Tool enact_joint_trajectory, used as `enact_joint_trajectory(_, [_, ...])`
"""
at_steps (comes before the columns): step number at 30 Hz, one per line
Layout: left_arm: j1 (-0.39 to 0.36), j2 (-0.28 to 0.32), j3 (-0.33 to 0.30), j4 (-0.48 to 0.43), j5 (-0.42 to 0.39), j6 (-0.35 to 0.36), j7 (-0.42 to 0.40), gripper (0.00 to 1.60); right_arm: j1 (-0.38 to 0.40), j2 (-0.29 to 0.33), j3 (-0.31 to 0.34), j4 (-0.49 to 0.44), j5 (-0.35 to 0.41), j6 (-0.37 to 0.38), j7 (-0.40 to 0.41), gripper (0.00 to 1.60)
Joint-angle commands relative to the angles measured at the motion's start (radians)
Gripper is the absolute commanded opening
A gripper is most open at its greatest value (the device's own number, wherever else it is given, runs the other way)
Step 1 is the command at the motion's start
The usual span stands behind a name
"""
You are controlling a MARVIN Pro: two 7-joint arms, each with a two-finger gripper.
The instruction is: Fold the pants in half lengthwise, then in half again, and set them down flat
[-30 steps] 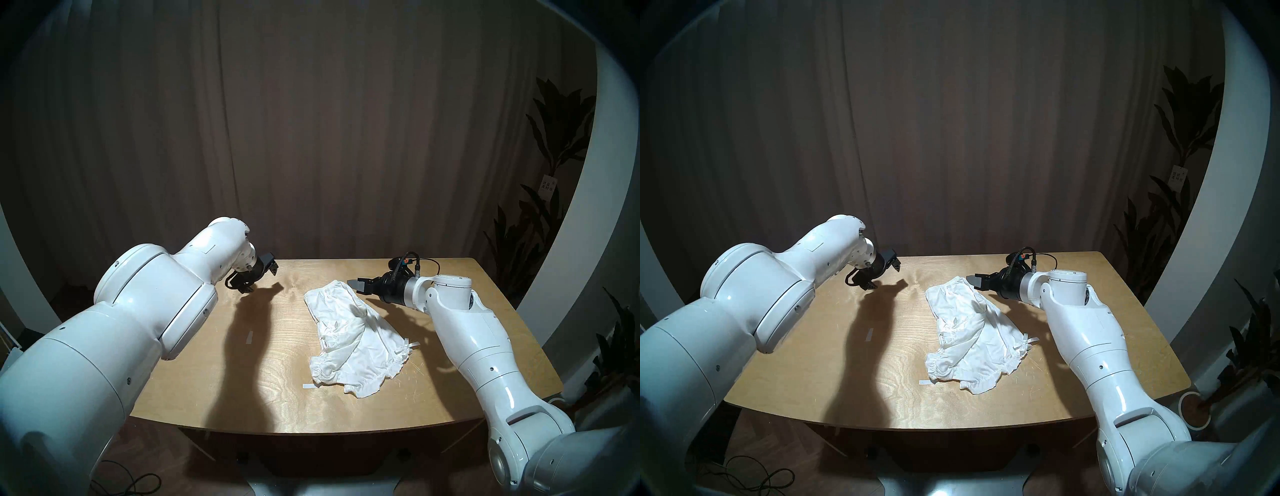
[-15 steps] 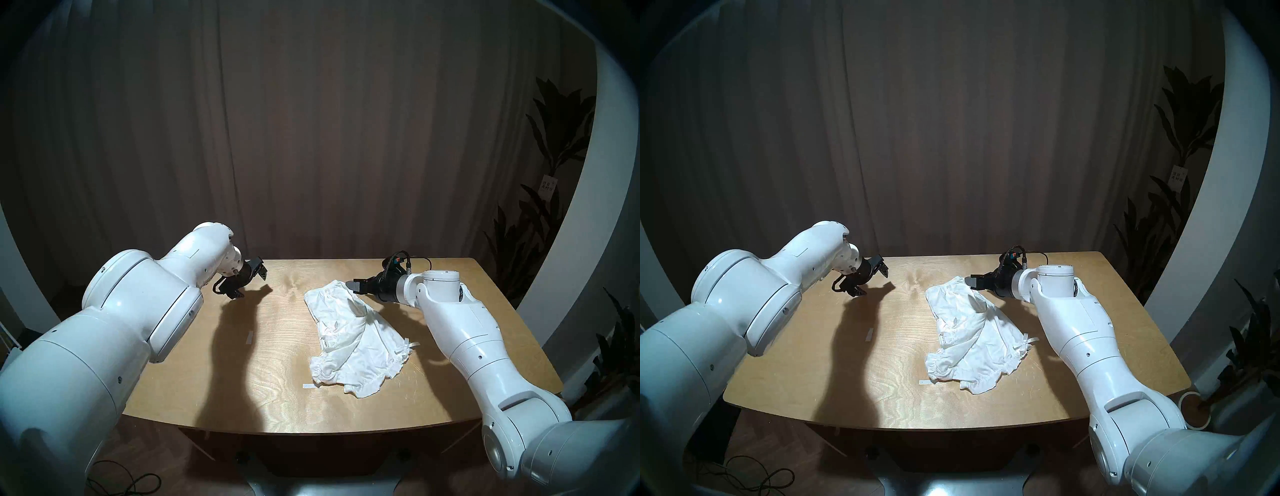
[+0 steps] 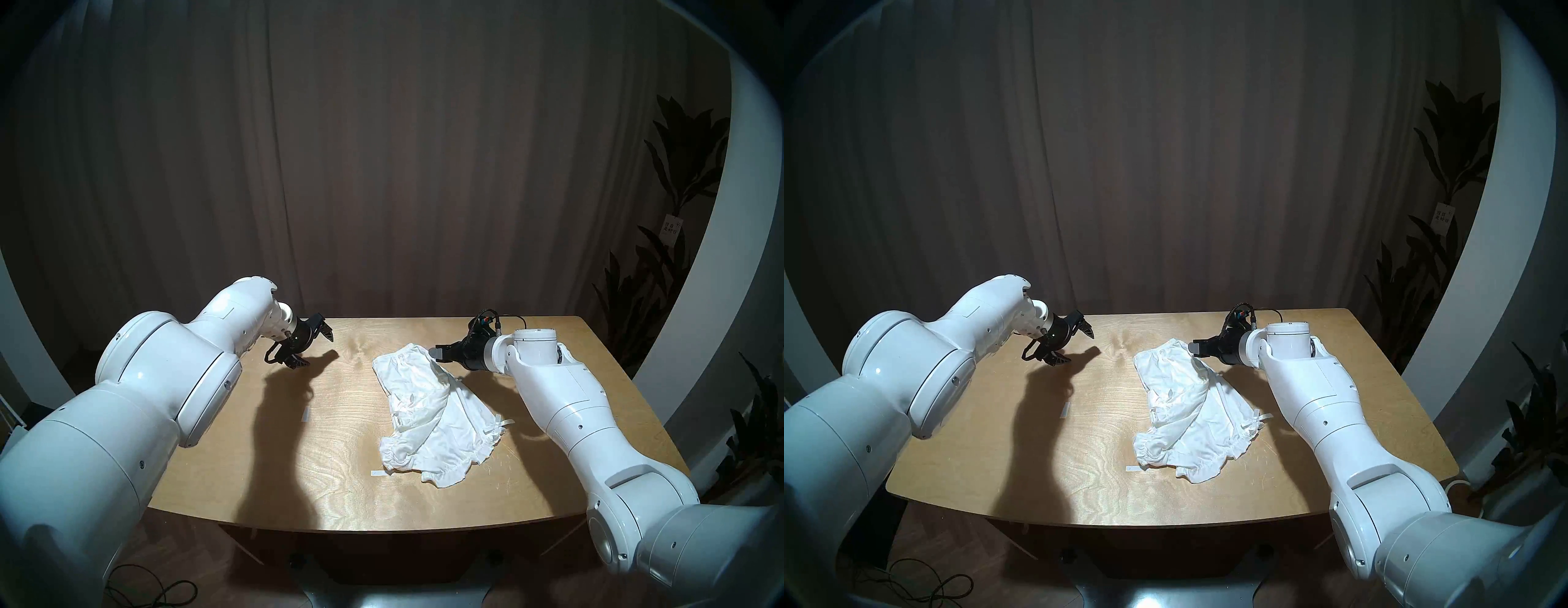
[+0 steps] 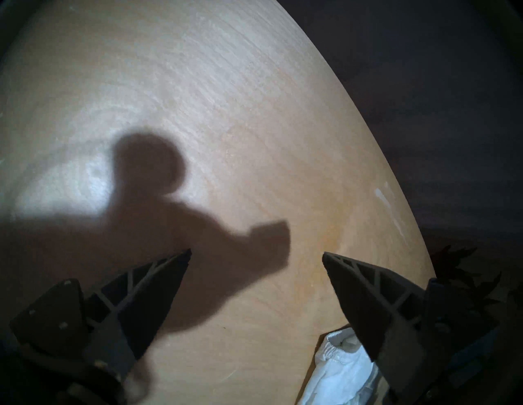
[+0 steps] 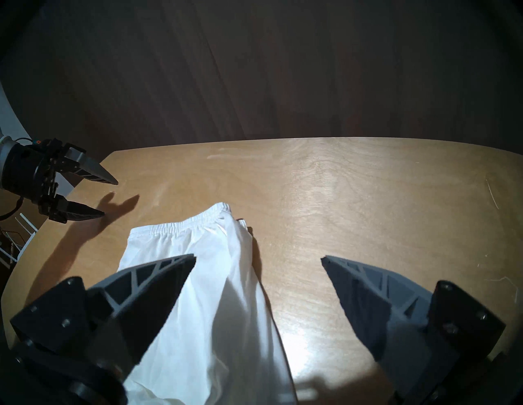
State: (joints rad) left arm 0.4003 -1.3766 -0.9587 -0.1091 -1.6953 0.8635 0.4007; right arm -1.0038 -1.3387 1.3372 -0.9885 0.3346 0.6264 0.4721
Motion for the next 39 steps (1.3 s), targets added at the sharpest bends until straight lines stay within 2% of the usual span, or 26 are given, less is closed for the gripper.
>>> enact_joint_trajectory(1, [0.018, -0.001, -0.029, -0.008, -0.031, 0.053, -0.045, 1.60, 0.059, -0.019, -0.003, 0.019, -0.003, -0.003, -0.005, 1.60])
enact_joint_trajectory(7, [0.051, 0.002, -0.056, -0.009, -0.060, 0.096, -0.079, 1.60, 0.076, -0.033, -0.011, 0.057, -0.011, -0.001, -0.013, 1.60])
enact_joint_trajectory(24, [0.142, -0.009, -0.123, -0.034, -0.136, 0.096, -0.183, 1.60, 0.125, -0.050, 0.001, 0.135, 0.002, -0.002, -0.012, 1.60])
enact_joint_trajectory(34, [0.204, -0.028, -0.150, -0.060, -0.177, 0.096, -0.246, 1.60, 0.128, -0.073, 0.009, 0.174, 0.021, 0.000, 0.006, 1.60])
enact_joint_trajectory(39, [0.237, -0.036, -0.160, -0.079, -0.196, 0.096, -0.279, 1.54, 0.127, -0.079, 0.014, 0.198, 0.028, 0.000, 0.014, 1.60])
